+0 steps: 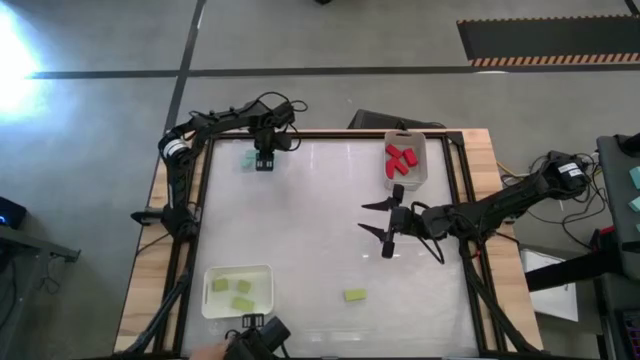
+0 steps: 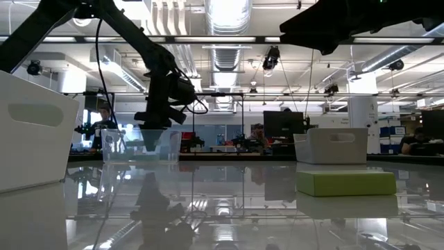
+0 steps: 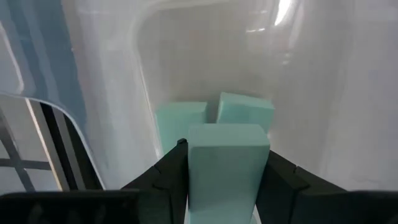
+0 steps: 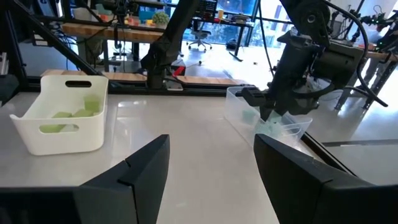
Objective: Sort & place blocks by color
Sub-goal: Put the blue block into the transparent bin, then put the green block into the white bin
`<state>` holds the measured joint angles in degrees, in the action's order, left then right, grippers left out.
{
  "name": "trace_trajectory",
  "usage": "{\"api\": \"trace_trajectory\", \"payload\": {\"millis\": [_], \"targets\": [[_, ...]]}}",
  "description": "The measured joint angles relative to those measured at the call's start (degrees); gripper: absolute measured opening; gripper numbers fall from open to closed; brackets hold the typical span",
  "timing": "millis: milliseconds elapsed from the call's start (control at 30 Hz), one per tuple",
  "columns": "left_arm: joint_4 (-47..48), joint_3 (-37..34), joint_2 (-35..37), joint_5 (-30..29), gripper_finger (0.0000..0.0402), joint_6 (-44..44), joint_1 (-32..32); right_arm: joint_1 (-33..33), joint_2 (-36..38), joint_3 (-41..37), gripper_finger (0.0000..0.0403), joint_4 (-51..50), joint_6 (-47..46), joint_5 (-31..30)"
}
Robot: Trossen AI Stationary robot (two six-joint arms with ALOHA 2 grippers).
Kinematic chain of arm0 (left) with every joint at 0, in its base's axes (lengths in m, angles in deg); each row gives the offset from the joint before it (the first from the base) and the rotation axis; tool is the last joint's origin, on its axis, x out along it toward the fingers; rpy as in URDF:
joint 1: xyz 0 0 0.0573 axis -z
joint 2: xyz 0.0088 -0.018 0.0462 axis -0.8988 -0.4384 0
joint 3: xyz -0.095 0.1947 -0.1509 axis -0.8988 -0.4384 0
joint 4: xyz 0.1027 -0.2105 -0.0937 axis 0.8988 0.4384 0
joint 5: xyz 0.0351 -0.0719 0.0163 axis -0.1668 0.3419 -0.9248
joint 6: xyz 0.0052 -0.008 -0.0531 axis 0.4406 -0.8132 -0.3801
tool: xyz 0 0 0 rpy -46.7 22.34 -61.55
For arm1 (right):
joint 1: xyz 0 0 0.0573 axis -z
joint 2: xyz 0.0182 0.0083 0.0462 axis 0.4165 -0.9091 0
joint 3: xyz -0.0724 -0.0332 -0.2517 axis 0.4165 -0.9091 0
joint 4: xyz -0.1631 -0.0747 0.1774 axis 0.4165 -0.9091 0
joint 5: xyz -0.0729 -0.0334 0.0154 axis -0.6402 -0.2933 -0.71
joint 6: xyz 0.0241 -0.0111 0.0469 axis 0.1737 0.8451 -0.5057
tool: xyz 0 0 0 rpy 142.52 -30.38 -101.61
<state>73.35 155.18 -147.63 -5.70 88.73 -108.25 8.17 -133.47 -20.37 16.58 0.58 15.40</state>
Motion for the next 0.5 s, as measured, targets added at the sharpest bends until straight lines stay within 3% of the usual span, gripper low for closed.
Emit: {"api": "trace_trajectory", "payload": {"millis": [100, 267, 500], "targets": [[-0.23, 0.0, 0.04, -0.03, 0.0124, 0.14, 0.0, 0.0, 0.0, 0.0, 0.0224, -0.02, -0.02, 0.01], [-1.48, 0.0, 0.07, -3.01, 0.0194, -0.17, 0.04, 0.0, 0.0, 0.0, 0.0224, -0.02, -0.02, 0.01], [0.17, 0.02, 2.49, -3.42, 0.0209, -1.45, 0.84, -0.02, 0.0, 0.0, 0.0224, -0.45, -1.78, 0.12]]}}
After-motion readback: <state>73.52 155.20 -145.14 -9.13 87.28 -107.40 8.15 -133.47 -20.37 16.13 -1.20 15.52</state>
